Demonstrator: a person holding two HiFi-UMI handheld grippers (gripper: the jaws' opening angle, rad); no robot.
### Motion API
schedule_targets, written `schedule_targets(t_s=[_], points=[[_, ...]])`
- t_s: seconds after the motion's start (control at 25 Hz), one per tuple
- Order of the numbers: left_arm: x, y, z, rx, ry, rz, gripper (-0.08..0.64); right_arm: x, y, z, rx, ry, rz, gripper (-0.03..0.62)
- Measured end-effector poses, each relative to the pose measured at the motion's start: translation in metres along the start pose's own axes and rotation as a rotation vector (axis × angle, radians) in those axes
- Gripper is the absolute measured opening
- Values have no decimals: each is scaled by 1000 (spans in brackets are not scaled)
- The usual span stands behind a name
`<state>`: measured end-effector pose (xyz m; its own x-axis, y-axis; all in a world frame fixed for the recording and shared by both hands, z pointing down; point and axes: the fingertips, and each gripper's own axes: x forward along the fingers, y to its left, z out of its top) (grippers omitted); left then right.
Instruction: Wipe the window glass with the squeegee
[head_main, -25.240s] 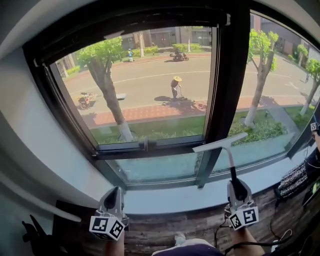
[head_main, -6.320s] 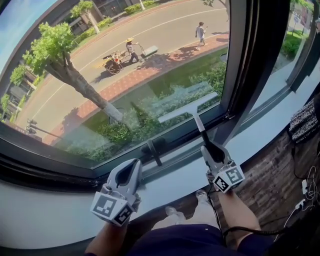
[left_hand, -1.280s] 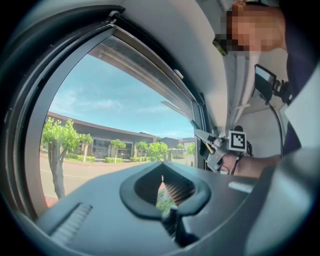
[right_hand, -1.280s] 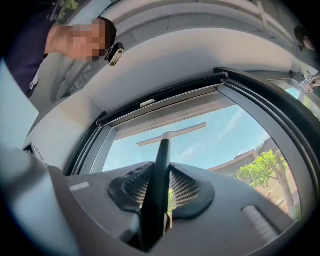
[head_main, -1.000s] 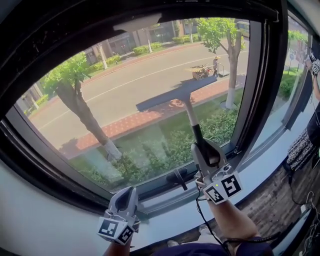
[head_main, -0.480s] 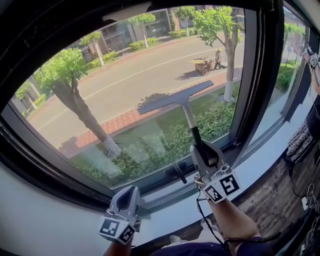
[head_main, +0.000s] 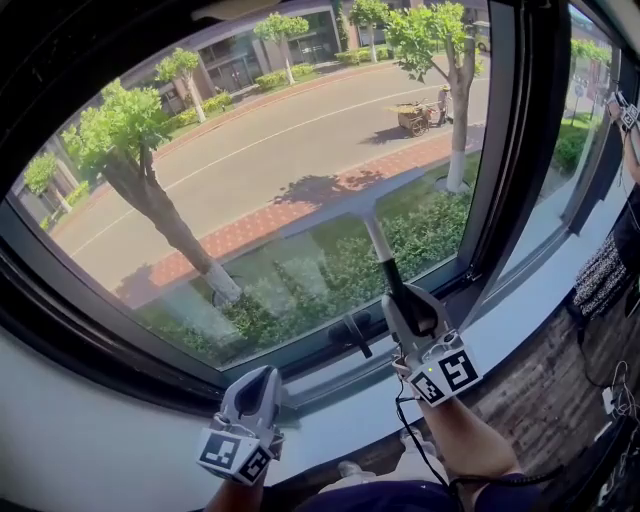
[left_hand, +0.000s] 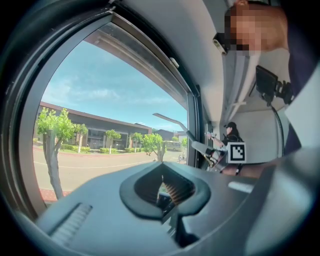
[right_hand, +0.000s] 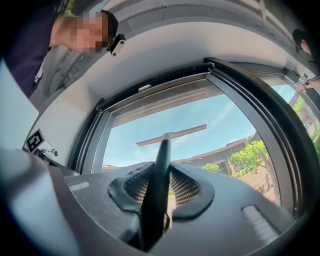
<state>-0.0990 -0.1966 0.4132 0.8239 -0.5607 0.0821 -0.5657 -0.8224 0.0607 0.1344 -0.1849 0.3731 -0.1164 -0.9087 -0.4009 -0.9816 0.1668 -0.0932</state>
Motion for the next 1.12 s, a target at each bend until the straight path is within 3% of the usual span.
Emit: schedule_targets(t_s=[0.88,1.12], points=[[0,-13,-6,0,46,-73,5,-45,3,-52,27,101,-63,101],[0,-20,-9,-16,76,-77,5,-52,4,-72,36,139,-41,101]])
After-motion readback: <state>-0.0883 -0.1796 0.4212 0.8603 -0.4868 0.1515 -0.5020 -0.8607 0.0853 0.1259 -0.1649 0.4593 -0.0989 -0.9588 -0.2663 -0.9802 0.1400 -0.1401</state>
